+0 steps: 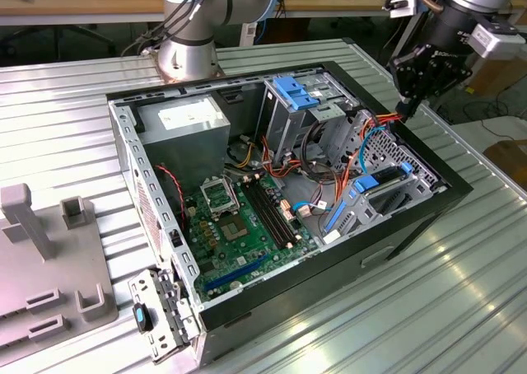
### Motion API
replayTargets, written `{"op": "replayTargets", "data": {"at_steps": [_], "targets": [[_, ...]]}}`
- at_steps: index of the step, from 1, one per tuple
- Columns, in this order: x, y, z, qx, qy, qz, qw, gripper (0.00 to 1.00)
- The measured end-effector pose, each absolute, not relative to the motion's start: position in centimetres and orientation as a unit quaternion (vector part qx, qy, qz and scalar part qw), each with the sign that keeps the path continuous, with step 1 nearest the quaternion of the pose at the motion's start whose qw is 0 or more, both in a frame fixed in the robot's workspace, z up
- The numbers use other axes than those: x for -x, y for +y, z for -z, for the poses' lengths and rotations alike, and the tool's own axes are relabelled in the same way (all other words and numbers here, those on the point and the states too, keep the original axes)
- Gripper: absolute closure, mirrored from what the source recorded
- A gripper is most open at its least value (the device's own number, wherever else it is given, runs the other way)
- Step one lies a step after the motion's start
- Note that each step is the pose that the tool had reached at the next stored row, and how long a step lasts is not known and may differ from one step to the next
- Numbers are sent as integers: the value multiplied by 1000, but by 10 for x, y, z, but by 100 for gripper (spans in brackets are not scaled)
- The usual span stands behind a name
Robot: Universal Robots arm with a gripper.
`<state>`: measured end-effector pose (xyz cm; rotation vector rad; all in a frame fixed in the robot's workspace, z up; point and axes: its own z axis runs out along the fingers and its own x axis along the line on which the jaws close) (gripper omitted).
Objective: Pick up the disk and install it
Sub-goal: 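Insert the first disk wire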
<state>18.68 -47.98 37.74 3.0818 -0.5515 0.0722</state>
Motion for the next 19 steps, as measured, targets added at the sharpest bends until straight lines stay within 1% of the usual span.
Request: {"op": "replayTargets", "data": {"at_steps": [5, 19], "targets": [[-187, -486, -377, -982, -188, -23, 6, 83], [-186, -486, -377, -974, -224, -23, 7, 83]]}}
